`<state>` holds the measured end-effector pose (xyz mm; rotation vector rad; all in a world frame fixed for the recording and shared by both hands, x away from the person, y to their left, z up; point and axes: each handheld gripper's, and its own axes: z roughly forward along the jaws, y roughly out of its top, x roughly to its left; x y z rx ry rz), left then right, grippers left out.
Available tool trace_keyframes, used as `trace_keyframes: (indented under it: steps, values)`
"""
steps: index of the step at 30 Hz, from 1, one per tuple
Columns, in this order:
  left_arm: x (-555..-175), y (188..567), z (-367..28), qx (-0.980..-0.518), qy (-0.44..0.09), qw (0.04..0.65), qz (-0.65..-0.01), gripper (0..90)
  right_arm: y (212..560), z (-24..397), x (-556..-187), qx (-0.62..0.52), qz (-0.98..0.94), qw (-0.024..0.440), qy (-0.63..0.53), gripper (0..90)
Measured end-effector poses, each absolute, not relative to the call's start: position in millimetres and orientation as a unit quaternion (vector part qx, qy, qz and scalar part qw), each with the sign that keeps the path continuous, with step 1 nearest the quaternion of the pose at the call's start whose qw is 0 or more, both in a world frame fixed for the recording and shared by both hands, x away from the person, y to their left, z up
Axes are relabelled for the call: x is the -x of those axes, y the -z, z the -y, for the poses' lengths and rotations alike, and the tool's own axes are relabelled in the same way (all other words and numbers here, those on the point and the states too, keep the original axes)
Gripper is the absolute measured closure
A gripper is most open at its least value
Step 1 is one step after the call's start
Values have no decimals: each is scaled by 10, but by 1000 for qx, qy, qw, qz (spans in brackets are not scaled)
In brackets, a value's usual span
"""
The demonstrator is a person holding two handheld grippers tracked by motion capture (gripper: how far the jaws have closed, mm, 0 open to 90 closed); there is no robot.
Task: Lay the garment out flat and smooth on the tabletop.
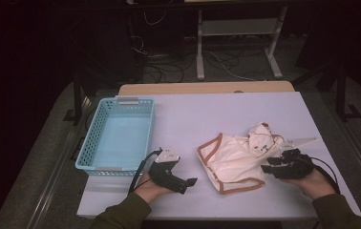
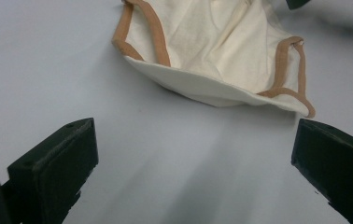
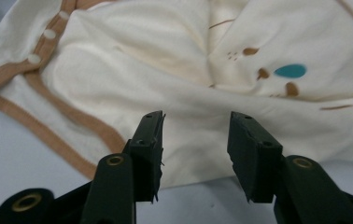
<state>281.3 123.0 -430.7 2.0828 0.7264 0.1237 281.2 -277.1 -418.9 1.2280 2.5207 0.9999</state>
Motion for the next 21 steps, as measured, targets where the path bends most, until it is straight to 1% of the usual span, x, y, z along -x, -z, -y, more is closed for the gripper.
trace_keyframes:
  steps: [11, 21]
  values:
    - [-2810, 4304, -1228, -842, -50, 449, -294, 0, 4320, 2698, -2607, -407, -854, 67, -317, 601]
    - [-2811, 4302, -1232, -842, -50, 450, -293, 0, 4357, 2660, -2594, -402, -858, 58, -316, 620]
